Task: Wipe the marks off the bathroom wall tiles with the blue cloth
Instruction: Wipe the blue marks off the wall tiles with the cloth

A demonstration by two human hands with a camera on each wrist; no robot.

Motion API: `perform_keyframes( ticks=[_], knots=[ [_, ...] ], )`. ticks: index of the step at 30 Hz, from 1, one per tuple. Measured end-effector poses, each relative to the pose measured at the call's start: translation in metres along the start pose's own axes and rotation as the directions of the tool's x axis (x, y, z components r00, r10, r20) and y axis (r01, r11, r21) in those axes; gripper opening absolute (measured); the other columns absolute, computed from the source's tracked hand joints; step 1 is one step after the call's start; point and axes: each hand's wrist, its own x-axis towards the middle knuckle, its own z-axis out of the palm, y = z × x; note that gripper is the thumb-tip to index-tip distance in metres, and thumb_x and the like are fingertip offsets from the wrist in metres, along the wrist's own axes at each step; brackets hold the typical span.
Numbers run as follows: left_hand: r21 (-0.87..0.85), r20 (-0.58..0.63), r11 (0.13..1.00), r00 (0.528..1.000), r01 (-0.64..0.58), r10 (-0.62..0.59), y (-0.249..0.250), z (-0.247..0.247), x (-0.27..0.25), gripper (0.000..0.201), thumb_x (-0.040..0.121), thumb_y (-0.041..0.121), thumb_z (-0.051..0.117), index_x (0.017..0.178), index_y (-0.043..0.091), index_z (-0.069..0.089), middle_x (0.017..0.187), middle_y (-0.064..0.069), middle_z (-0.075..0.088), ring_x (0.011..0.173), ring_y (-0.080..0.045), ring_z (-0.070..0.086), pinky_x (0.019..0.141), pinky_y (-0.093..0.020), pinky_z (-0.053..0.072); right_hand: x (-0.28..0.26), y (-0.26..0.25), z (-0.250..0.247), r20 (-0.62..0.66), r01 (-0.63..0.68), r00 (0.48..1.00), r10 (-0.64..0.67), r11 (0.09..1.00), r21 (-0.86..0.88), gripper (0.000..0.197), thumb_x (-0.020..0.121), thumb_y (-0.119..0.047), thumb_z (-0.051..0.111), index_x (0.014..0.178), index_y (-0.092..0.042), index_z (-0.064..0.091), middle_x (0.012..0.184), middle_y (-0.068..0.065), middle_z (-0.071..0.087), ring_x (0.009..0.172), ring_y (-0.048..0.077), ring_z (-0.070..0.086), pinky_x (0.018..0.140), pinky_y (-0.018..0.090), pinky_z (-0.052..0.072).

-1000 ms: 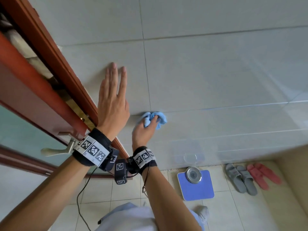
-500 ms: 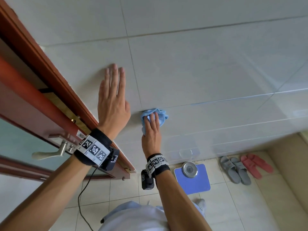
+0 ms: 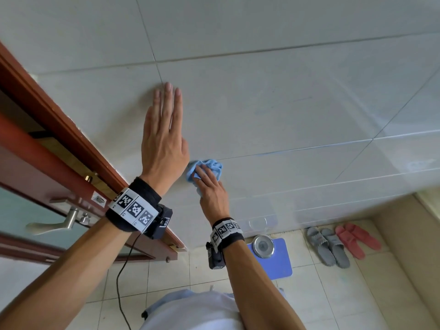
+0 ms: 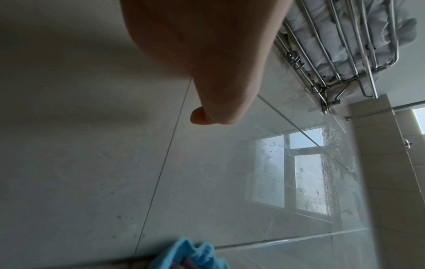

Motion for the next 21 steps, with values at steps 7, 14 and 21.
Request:
perform_keyframes(
  ticks=[7, 14, 21],
  knots=[
    [-0.044, -0.002, 0.999, 1.0, -0.002, 0.002, 0.034, 0.011, 0.008, 0.094, 0.084, 0.002, 0.054, 0.166, 0.003, 0.009, 0.175, -0.017, 0.004, 0.162, -0.034, 0.004, 0.131, -0.046, 0.014, -0.014, 0.083, -0.052, -0.275, -0.17, 0.948, 0.161, 0.985, -0.011, 0.074, 0.064, 0.029, 0.052, 0.123, -0.011, 0.069, 0.15, 0.005, 0.057, 0.149, 0.025, 0.041, 0.106, 0.042, 0.052],
    [-0.083, -0.05, 0.994, 0.996, 0.075, -0.079, 0.1, 0.023, 0.026, 0.092, 0.085, 0.005, 0.055, 0.165, -0.002, 0.01, 0.173, -0.022, 0.007, 0.162, -0.035, 0.005, 0.132, -0.04, 0.01, -0.017, 0.129, -0.094, -0.27, -0.208, 0.943, 0.193, 0.978, -0.027, 0.072, 0.062, 0.022, 0.044, 0.121, -0.01, 0.071, 0.147, 0.001, 0.06, 0.147, 0.024, 0.043, 0.112, 0.037, 0.046],
    [-0.082, -0.09, 0.981, 0.979, 0.174, -0.181, 0.14, 0.025, 0.037, 0.091, 0.088, 0.007, 0.059, 0.164, -0.004, 0.011, 0.173, -0.023, 0.007, 0.161, -0.037, 0.006, 0.132, -0.04, 0.013, -0.022, 0.188, -0.136, -0.324, -0.243, 0.922, 0.214, 0.969, -0.053, 0.073, 0.062, 0.03, 0.051, 0.119, -0.01, 0.073, 0.146, 0.004, 0.061, 0.146, 0.026, 0.045, 0.111, 0.04, 0.049]
  ],
)
